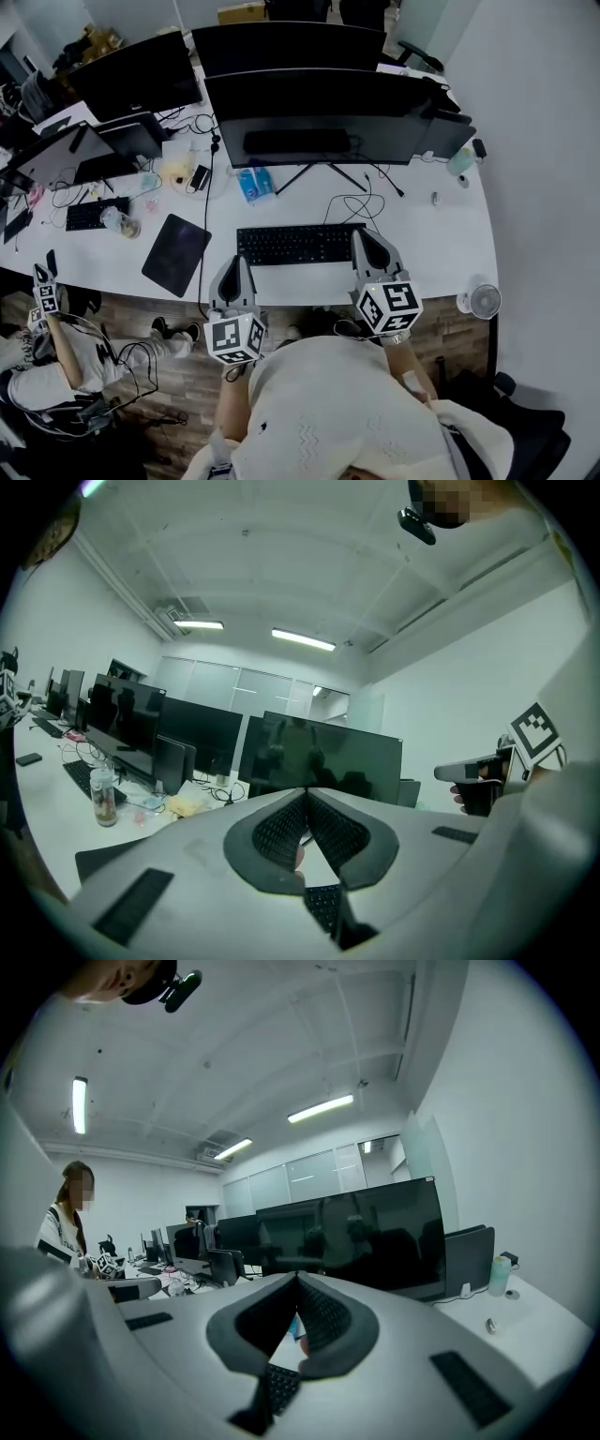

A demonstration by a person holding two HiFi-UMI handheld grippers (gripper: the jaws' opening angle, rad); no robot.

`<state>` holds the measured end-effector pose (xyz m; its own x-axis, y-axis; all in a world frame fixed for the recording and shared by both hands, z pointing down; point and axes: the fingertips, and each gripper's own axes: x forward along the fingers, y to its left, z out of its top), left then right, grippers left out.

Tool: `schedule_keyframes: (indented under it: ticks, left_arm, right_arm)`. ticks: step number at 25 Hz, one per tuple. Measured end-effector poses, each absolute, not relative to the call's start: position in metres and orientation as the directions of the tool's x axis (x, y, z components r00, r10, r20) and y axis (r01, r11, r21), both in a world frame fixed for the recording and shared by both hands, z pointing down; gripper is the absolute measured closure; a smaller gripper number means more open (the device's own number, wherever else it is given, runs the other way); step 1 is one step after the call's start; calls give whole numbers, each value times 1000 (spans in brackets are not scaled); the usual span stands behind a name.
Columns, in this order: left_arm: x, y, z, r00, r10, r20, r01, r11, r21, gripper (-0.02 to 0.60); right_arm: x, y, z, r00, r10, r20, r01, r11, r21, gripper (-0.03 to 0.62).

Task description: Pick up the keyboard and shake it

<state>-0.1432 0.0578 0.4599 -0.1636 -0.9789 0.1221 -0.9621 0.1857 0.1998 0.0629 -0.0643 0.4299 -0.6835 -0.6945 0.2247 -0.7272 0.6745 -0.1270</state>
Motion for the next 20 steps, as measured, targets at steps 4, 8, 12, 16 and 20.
schedule_keyframes:
  ticks: [4,8,12,16,20]
  left_arm:
    - [-143,42,457,-192,-974,121,-957,213,196,565]
    - [-144,29,460,-228,-964,138,-949,252,189,565]
    - [-135,19,464,-241,-961,137,-943,265,201,565]
    - [-135,16,473,-251,-956,150,-936,279,213,565]
    - [-135,7,480,-234,-958,169,-945,264,191,565]
  right_arm:
    - [62,-88,427,-709,-673,211,-702,703,-115,592]
    - [65,-107,425,-730,-652,203,-680,722,-128,589]
    - [73,-125,432,-742,-638,207,-668,731,-142,588]
    - [75,-136,437,-755,-625,199,-654,741,-150,586]
    - [82,-144,443,-753,-626,203,-656,736,-166,580]
